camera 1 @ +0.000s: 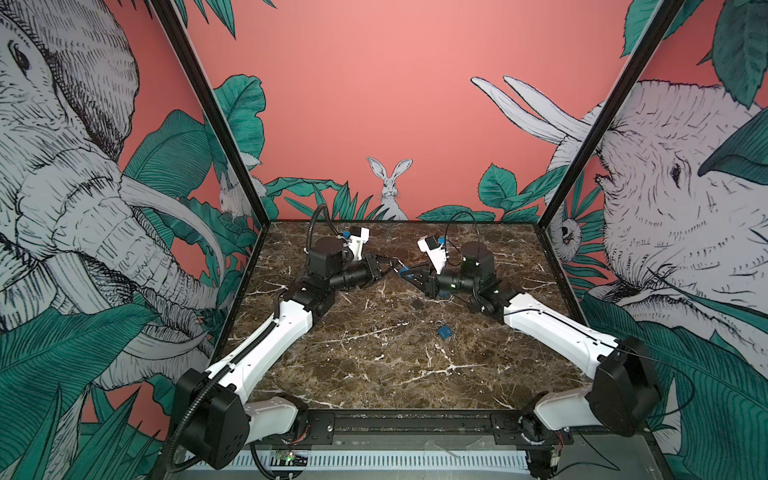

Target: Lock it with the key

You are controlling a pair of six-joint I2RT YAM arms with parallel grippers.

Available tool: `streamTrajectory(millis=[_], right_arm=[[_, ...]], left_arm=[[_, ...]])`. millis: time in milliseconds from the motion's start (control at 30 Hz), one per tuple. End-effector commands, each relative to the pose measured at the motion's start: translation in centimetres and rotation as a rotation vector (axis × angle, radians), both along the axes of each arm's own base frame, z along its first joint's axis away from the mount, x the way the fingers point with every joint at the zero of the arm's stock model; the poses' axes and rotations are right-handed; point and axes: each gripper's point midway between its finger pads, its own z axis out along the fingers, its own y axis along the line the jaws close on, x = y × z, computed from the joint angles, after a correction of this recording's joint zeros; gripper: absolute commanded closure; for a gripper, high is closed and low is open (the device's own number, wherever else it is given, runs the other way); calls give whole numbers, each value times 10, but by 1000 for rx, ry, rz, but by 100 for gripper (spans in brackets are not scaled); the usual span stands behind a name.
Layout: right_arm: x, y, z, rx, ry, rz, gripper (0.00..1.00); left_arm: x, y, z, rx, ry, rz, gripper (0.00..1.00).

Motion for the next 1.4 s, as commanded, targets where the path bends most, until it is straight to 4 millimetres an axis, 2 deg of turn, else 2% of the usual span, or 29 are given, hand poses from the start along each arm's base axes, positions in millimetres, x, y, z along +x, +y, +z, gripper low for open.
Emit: streamTrajectory(millis=[0,33,100,133,233,400,467,600,767,933,1367], right_arm=[[-3,-2,13,48,62,42,100],[-5,-3,15,61,81,61,100],[-8,-5,18,80,110,89,100],[-10,-6,19,89,124,104,100],[-14,-11,19,110,167,137,100],[-18,-20,16,138,228,187,100],[-21,-21,16,145,244,211,100],[-24,-23,16,169,274,243,100],[-29,-20,20,212,313,309,100],[-30,-17,25,258,351,352,100],[-29,-15,21,264,378,364,100]], left_arm=[[-12,4,39,6,-157,-18,100],[-13,5,38,20,-164,-18,97],[-13,8,40,36,-183,-12,77],[-12,11,40,45,-186,-2,71],[-9,21,42,55,-195,18,64],[-9,39,49,75,-228,20,62],[-14,40,44,126,-237,-16,62],[-26,34,35,166,-226,-128,63],[-32,24,20,150,-179,-201,64],[-40,10,16,146,-185,-264,66],[-30,-1,11,138,-183,-276,72]])
